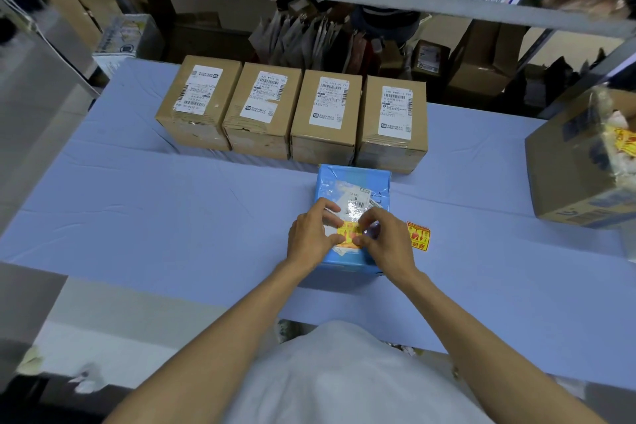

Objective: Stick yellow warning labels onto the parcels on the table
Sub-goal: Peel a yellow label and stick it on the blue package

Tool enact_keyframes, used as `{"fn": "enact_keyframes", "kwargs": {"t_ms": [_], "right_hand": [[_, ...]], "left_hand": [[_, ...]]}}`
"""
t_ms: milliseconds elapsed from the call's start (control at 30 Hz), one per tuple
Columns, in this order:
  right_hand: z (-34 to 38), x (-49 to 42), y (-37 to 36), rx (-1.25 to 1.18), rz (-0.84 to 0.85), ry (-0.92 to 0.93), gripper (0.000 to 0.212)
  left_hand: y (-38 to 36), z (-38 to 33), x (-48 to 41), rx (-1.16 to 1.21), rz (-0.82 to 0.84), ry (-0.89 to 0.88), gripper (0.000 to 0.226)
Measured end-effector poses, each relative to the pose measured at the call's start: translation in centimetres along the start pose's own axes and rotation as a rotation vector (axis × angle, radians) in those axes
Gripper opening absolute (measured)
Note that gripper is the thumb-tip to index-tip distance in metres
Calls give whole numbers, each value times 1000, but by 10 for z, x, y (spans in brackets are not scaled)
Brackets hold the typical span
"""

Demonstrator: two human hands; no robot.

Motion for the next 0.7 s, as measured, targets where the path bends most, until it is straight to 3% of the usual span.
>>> {"fn": "enact_keyframes", "kwargs": {"t_ms": [100,233,333,433,533,700], "right_hand": [[-2,-1,-3,-220,74,-13,18],[-13,-4,-1,-292,37,-88,21],[-15,-3,-2,-213,-15,-64,25],[-13,2,-7,-76,29,77,31],[-12,5,-5,80,46,178,29],[-18,7,2,230,-62,232,21]], "left_hand": [[-1,2,-3,9,8,-23,47],[3,6,-5,-1,39,-42,49],[8,6,-8,-5,69,-59,52],[10,3,-8,-45,127,-104,56],[8,3,-6,-66,124,-117,57],[14,16,-10,-31,94,-74,52]]}}
Point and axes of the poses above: each hand's wrist, its own x-axis away from the middle knuckle, its own y-axis out of the back of the hand, z = x × y, the point moved 1 cm from there along -x, towards the middle knuckle
